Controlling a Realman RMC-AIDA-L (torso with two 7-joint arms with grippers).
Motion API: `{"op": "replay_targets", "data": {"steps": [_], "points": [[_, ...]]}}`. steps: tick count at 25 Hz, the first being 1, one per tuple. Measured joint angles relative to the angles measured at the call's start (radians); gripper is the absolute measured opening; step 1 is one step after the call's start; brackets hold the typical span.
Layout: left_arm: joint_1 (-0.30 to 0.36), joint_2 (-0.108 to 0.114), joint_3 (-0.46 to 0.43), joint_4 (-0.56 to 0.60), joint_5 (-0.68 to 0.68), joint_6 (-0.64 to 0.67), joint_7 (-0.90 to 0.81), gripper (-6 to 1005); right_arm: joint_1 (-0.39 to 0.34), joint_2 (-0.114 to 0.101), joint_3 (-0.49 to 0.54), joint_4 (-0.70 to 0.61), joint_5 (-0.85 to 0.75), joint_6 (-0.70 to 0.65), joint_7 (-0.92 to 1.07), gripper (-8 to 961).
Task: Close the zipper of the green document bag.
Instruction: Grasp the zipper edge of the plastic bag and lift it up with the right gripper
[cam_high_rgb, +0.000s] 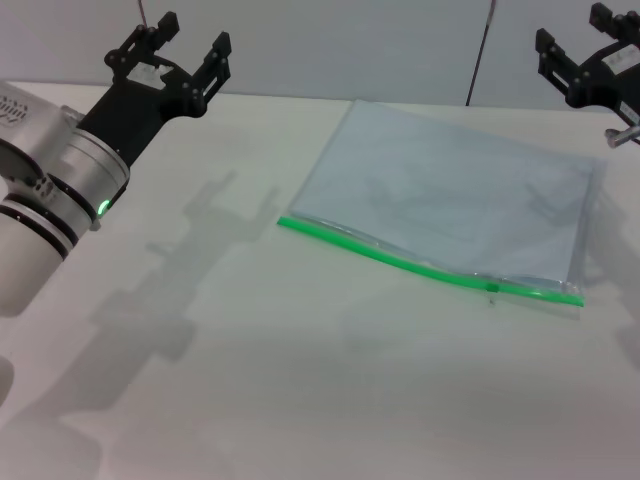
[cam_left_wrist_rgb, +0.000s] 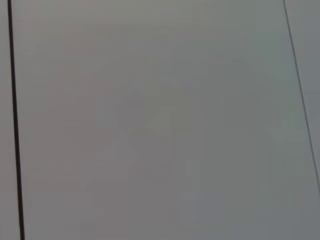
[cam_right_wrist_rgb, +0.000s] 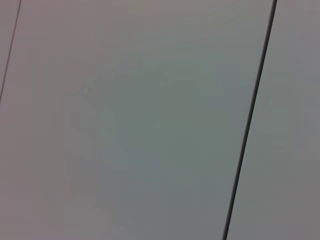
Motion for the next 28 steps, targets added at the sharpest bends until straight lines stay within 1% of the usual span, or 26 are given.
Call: {"op": "replay_targets", "data": {"steps": [22,26,28], "points": [[-0.011,0.001,0.001,0.003,0.001,0.016,-0.003,668,-0.003,0.0,0.004,0.002,0.0,0.0,0.002,680],[-0.011,0.002,0.001,0.006,0.005,0.016,-0.005,666,-0.007,-0.002,-0.016,-0.003,-0.008,0.0,0.011,680],[-0.011,0.003,0.002,0.014,0.008,0.016,-0.006,666,-0.015,-0.005,-0.033,-0.012,-0.049,0.0,0.054,680]]}}
